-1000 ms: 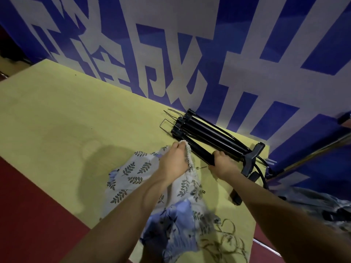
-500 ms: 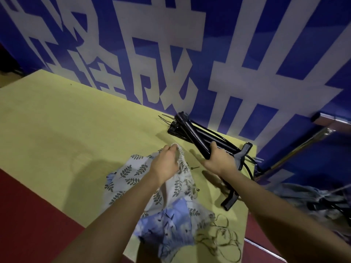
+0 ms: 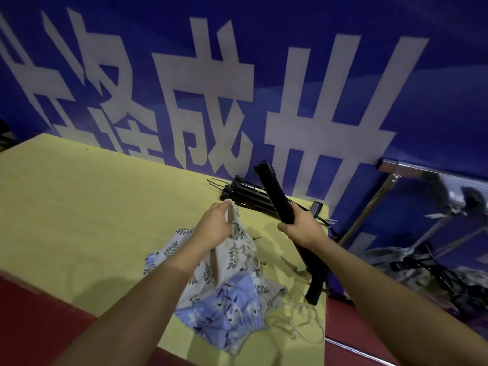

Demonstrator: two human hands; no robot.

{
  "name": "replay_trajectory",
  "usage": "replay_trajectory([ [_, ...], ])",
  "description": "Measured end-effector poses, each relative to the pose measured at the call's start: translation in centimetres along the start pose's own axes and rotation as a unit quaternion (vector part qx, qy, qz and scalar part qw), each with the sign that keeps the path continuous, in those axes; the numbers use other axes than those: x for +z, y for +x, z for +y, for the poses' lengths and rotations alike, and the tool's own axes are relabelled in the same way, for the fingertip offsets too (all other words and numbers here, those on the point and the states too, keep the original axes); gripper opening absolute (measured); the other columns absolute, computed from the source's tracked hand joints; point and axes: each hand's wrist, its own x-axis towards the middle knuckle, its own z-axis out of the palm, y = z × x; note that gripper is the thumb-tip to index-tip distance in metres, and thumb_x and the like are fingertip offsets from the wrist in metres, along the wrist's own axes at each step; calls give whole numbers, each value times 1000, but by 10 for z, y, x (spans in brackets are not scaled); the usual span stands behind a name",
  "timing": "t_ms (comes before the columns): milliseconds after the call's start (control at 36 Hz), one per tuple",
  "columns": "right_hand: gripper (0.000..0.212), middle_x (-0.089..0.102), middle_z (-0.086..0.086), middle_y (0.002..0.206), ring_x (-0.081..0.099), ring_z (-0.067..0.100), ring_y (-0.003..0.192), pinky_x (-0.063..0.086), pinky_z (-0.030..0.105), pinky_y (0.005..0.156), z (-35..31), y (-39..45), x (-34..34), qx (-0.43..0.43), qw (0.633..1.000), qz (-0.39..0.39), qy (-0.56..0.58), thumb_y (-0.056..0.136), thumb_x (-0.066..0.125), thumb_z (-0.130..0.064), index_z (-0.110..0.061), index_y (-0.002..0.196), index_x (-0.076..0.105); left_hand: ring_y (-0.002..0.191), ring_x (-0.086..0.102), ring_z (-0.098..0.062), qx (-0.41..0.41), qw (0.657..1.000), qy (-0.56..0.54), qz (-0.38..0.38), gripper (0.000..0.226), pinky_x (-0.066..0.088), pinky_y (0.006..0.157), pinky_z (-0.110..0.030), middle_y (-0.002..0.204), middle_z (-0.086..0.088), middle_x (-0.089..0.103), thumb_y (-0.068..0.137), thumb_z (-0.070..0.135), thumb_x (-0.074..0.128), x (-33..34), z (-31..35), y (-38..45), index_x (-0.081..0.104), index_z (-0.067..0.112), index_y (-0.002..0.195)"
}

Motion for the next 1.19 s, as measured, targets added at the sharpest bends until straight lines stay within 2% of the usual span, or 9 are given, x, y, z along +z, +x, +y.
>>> replay_trajectory([
  [194,68,67,5,95,62,24,80,52,37,76,-6,-25,-2,-25,995,-77,-65,77,60,-36,-24,140,38,133,39,-25,3,999,-10,-44,84,36,100,-25,148,-8,33,82,9,67,-14,-3,-10,19,14,150],
  [278,61,63,3,97,57,23,82,43,32,71,-9,-34,0,-48,987,-95,-121,81,59,-34,-23,138,41,127,46,-25,17,998,-12,-54,84,42,95,-27,147,-7,38,79,7,67,-18,-5,-14,22,17,149],
  [389,51,63,9,108,57,27,90,42,31,69,-16,-42,3,-69,972,-115,-192,83,57,-35,-18,130,46,130,46,-26,16,997,-15,-72,88,44,97,-32,156,0,25,82,-2,59,-22,-5,-23,13,24,152],
  [556,42,64,9,107,60,30,96,51,38,75,-21,-39,11,-97,944,-122,-290,83,54,-33,-19,122,47,114,56,-30,23,994,42,-97,100,47,58,-22,158,10,13,79,-14,53,-23,-14,-26,4,35,151],
  [667,36,64,7,103,61,29,92,47,35,66,-28,-34,13,-125,923,-99,-350,85,52,-25,-18,120,46,126,47,-23,43,987,109,-108,100,55,72,-27,159,12,7,78,-13,55,-25,-17,-28,2,32,151],
  [750,33,64,6,100,62,29,88,39,33,59,-35,-31,14,-149,901,-71,-400,87,50,-19,-17,120,44,132,41,-23,52,980,143,-125,101,53,72,-25,159,10,7,77,-14,54,-26,-14,-31,0,28,152],
  [833,34,64,7,101,61,30,89,36,34,61,-44,-27,14,-166,880,-38,-443,87,49,-12,-16,120,42,130,43,-25,57,971,186,-138,102,52,89,-35,159,5,12,77,-13,54,-26,-14,-32,-3,27,151],
  [1056,38,58,10,116,56,33,106,41,43,90,-58,-15,14,-183,846,15,-500,88,53,-11,-17,124,41,109,51,-33,54,946,313,-68,92,43,69,-35,155,1,19,85,-2,52,-23,-13,-32,-7,20,152],
  [1194,44,55,12,119,52,34,110,39,44,91,-66,-14,15,-200,822,50,-530,86,59,-10,-15,125,40,123,37,-35,44,950,307,-16,86,41,73,-34,152,1,23,88,-2,49,-21,-6,-35,-3,20,152],
])
